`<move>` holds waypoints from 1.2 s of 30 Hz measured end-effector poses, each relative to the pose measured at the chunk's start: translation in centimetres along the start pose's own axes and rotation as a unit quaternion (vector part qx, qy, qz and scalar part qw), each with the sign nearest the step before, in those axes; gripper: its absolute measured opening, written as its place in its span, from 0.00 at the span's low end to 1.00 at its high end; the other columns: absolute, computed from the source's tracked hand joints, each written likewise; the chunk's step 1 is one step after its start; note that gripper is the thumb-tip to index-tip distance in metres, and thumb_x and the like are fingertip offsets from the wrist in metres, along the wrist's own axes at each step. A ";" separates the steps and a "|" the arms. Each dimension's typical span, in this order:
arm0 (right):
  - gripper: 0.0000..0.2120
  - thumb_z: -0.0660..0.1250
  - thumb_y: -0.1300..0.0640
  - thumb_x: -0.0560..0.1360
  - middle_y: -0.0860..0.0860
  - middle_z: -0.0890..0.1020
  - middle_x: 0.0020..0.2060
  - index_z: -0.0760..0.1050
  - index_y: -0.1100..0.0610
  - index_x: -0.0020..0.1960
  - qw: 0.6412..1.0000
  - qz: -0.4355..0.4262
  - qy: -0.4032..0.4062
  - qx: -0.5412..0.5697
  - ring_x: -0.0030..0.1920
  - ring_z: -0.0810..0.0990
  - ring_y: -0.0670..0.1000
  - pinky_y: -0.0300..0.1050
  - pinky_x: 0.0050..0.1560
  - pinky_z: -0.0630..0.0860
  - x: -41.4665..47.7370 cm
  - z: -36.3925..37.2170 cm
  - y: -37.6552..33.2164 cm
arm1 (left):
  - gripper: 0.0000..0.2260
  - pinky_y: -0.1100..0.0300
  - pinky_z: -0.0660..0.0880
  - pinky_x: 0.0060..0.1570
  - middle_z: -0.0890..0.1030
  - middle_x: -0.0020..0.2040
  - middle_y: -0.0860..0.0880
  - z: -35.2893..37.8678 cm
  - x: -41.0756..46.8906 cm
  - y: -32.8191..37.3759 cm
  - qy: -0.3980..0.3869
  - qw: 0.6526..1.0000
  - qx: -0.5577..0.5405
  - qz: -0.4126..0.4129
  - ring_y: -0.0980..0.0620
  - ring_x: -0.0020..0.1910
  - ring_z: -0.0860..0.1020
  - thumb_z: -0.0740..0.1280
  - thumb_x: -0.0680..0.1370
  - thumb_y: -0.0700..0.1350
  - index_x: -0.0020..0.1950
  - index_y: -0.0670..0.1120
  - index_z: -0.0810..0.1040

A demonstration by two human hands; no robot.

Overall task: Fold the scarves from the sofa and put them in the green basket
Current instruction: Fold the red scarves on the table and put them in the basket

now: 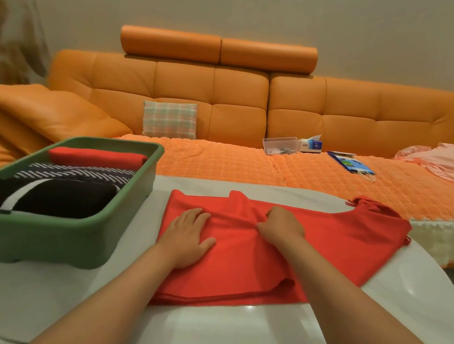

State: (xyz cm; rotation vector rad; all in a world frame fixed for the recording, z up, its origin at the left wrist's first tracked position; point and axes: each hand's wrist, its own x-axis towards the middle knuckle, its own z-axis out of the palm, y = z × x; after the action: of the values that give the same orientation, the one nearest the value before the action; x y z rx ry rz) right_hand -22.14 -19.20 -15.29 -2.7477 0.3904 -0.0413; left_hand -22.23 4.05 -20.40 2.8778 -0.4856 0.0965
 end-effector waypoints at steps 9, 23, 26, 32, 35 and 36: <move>0.23 0.58 0.61 0.78 0.53 0.71 0.64 0.70 0.48 0.71 0.983 -0.172 0.050 -0.025 0.63 0.74 0.58 0.52 0.56 0.72 3.7 -0.1 -3.7 | 0.21 0.51 0.71 0.52 0.74 0.52 0.52 -1.3 1.7 -0.8 0.132 0.990 0.007 0.044 0.48 0.54 0.73 0.48 0.73 0.61 0.53 0.51 0.73; 0.12 0.60 0.49 0.82 0.55 0.73 0.58 0.78 0.52 0.59 0.963 -0.235 0.022 -0.132 0.56 0.78 0.61 0.53 0.52 0.74 12.1 2.1 -5.0 | 0.14 0.48 0.71 0.43 0.76 0.46 0.46 -0.1 4.2 -2.6 0.270 0.961 -0.025 -0.054 0.42 0.45 0.75 0.51 0.73 0.46 0.50 0.46 0.73; 0.11 0.60 0.50 0.82 0.55 0.73 0.55 0.78 0.53 0.56 0.978 -0.167 0.123 -0.030 0.52 0.77 0.61 0.52 0.49 0.72 12.5 1.8 -4.0 | 0.20 0.48 0.72 0.52 0.77 0.58 0.46 0.3 4.4 -2.4 0.229 0.972 -0.001 -0.042 0.42 0.55 0.76 0.53 0.75 0.50 0.61 0.46 0.74; 0.14 0.59 0.58 0.80 0.56 0.71 0.61 0.72 0.54 0.65 0.982 -0.124 0.133 -0.059 0.58 0.74 0.60 0.53 0.54 0.72 11.1 2.5 -2.0 | 0.31 0.43 0.41 0.76 0.45 0.82 0.49 -0.7 4.5 -3.0 -0.064 0.993 -0.001 -0.098 0.49 0.80 0.42 0.49 0.80 0.66 0.81 0.58 0.47; 0.16 0.59 0.55 0.80 0.56 0.71 0.64 0.70 0.54 0.67 0.990 -0.083 0.112 -0.020 0.61 0.75 0.60 0.53 0.55 0.73 9.1 1.9 -1.5 | 0.37 0.39 0.35 0.75 0.43 0.81 0.46 -1.1 4.9 -2.7 -0.095 0.988 0.058 -0.110 0.46 0.80 0.39 0.47 0.76 0.72 0.81 0.56 0.44; 0.16 0.59 0.55 0.80 0.56 0.72 0.64 0.70 0.55 0.67 0.994 -0.055 0.096 -0.024 0.61 0.75 0.60 0.52 0.55 0.72 8.1 1.6 -1.3 | 0.39 0.39 0.34 0.74 0.43 0.81 0.45 -1.3 4.9 -2.4 -0.093 0.986 0.085 -0.113 0.45 0.80 0.39 0.46 0.76 0.73 0.81 0.55 0.45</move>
State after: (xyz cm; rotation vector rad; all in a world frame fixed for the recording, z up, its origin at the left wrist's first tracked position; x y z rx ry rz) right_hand -13.88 -19.68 -16.45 -2.8201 0.2932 -0.3295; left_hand -16.82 5.02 -19.19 3.1028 -0.1851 -0.1766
